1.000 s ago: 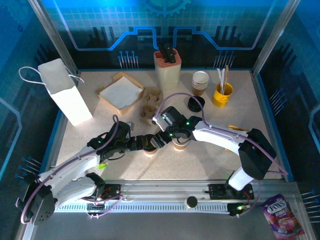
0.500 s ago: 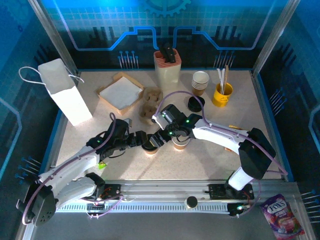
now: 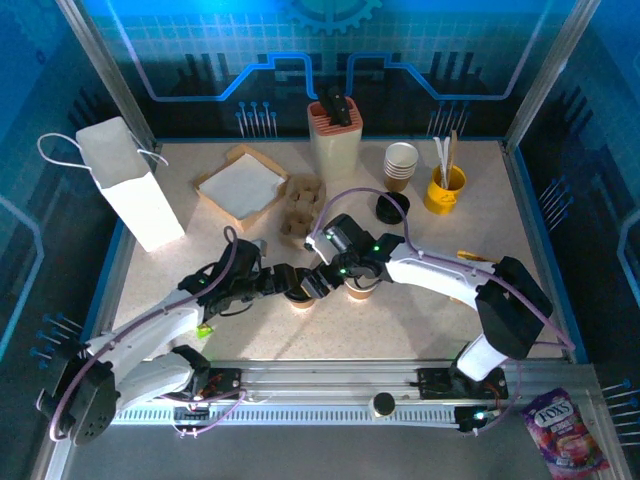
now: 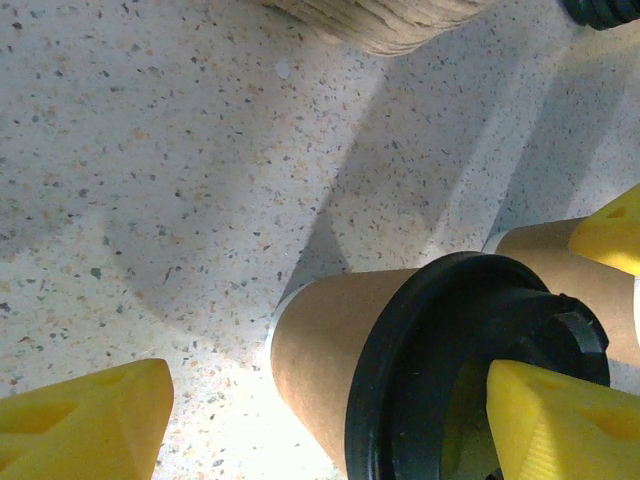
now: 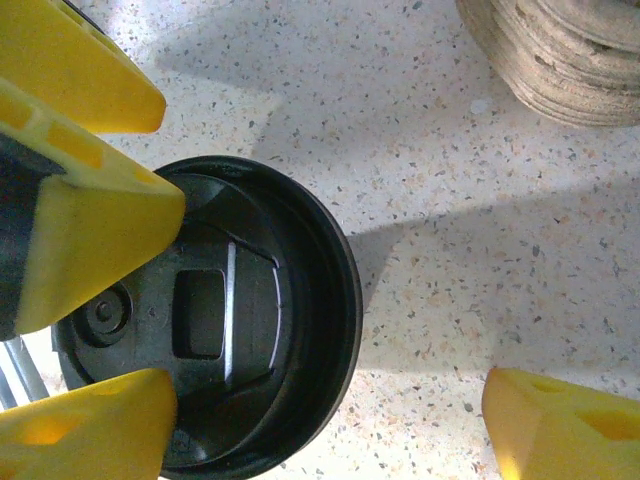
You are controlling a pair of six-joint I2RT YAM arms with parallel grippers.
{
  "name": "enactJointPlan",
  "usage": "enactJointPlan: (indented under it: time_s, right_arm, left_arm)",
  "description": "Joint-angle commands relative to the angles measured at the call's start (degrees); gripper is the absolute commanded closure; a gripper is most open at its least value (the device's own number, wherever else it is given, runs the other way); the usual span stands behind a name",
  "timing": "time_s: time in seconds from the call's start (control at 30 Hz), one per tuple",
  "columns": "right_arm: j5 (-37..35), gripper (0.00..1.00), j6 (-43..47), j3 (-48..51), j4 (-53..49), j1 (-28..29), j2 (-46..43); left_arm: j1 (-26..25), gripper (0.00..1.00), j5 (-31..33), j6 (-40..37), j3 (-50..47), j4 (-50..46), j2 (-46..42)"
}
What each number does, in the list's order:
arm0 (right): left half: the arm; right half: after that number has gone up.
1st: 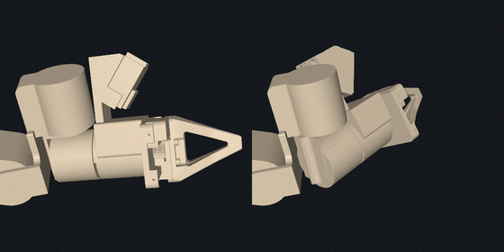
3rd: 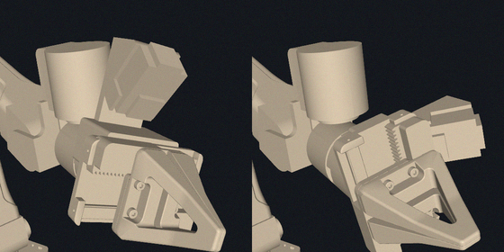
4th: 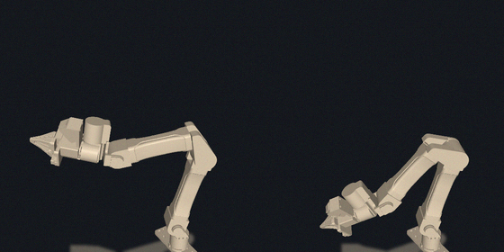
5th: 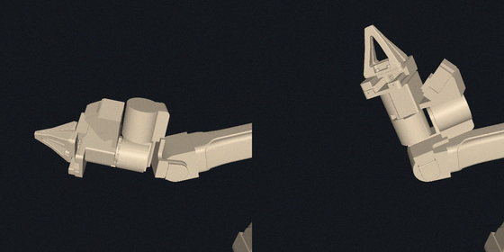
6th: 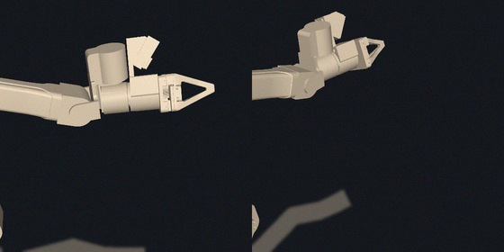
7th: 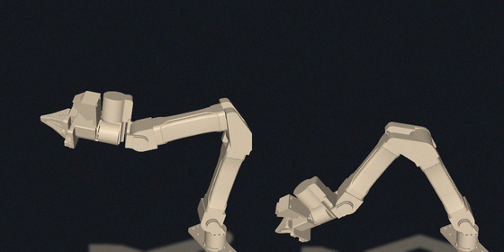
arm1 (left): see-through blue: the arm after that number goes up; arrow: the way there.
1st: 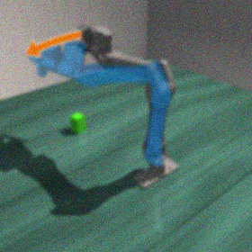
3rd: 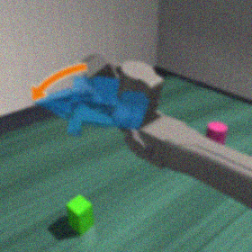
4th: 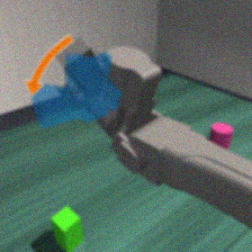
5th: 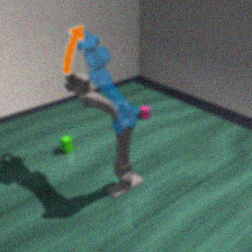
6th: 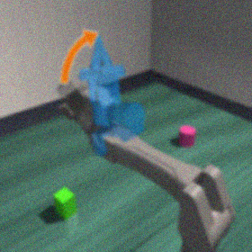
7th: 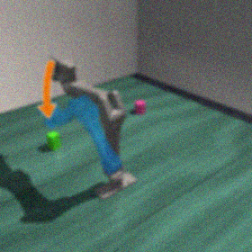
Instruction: Pack the takeout coffee
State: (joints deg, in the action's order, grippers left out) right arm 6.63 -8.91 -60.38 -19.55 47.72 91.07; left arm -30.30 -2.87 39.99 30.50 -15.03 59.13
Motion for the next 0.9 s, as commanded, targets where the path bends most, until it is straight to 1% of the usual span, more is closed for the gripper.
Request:
enactJointPlan:
  time_s: [0.0,0.1,0.2,0.33,0.4,0.5,0.6,0.63,0.73,0.87]
  right_arm:
    - [-4.53,0.2,2.01,3.55,-3.73,0.79,2.4]
    - [-3.34,0.2,1.58,0.73,-4.26,0.97,1.77]
    - [-1.69,0.2,0.51,-3.27,-4.62,0.73,0.47]
    - [0.38,0.18,-1.92,-7.39,-5.44,-0.82,-2.85]
    - [-0.12,0.18,-2.7,-7.97,-5.84,-2.33,-5.3]
    - [-2.68,0.17,-4.11,-8.98,-8.9,-6.76,-8.45]
    - [-9.75,0.16,-5.01,-10.79,-14.27,-12.45,-9.18]
    - [-12.72,0.16,-5.17,-11.64,-16.16,-14.59,-8.79]
    - [-17.83,0.16,-6.19,-14.44,-20.18,-20.7,-6.51]
    - [-20.5,0.17,-6.1,-17.14,-20.61,-27.31,-2.01]
  left_arm:
    - [0.3,0.19,2.54,-2.58,-3.26,-7.21,-0.24]
    - [0.26,0.19,2.02,-2.31,-1.5,-5.49,-0.77]
    - [0.27,0.19,0.91,-1.18,0.99,-1.62,-0.88]
    - [0.3,0.18,0.47,-0.59,5.07,1.67,-0.75]
    - [0.33,0.18,1.29,-1.17,6.46,2.69,-1.12]
    - [0.33,0.18,2.26,-2.28,8.78,4.2,-1.17]
    - [0.26,0.18,1.92,-3.18,11.65,5.17,0.19]
    - [0.25,0.18,1.46,-3.65,13.09,4.95,1.05]
    - [0.16,0.16,-0.27,-6.1,17.07,3.87,3.47]
    - [0.0,0.15,-1.56,-11.29,21.73,1.48,6.45]
